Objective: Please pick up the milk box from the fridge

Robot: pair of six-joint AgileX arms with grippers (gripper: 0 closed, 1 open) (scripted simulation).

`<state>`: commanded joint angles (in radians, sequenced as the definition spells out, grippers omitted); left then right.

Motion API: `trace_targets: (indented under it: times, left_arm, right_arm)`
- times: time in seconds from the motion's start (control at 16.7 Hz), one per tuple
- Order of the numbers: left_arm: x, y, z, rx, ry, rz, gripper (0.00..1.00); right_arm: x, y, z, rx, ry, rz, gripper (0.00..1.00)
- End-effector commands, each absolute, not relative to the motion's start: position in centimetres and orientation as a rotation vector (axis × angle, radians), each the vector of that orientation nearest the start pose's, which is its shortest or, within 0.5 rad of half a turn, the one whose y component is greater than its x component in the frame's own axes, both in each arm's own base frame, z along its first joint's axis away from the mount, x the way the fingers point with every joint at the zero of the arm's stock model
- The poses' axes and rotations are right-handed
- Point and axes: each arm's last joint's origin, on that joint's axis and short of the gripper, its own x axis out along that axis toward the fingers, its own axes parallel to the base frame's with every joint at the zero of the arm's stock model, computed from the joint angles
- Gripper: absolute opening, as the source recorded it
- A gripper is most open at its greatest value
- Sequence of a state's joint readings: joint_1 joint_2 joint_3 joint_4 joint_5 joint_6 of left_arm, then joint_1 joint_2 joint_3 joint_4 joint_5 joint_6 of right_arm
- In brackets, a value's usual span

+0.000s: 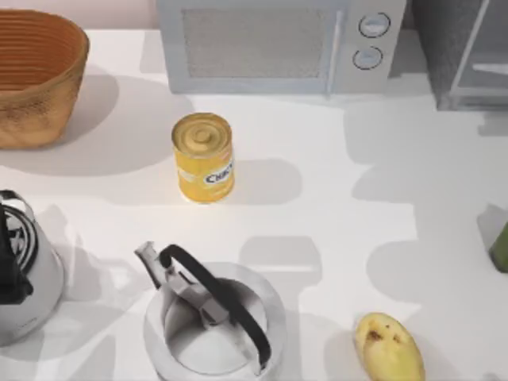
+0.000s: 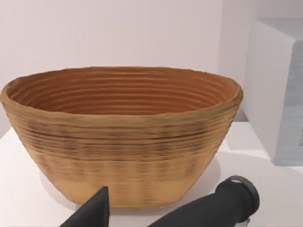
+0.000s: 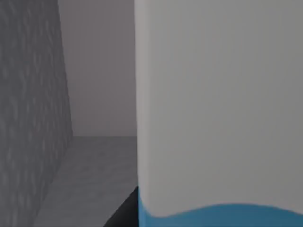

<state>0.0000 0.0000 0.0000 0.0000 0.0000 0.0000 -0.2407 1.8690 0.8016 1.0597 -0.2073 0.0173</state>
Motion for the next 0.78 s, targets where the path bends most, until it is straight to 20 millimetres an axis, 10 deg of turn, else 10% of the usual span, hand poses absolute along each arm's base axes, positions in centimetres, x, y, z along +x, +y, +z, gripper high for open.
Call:
trace_targets:
  times: [0.78]
  left_arm:
    - [10.6,-0.1,16.0,0.000,0.000,0.000,1.00]
  right_arm:
    - [33.4,-6.6,18.1,0.011,0.040,-0.009,0.00]
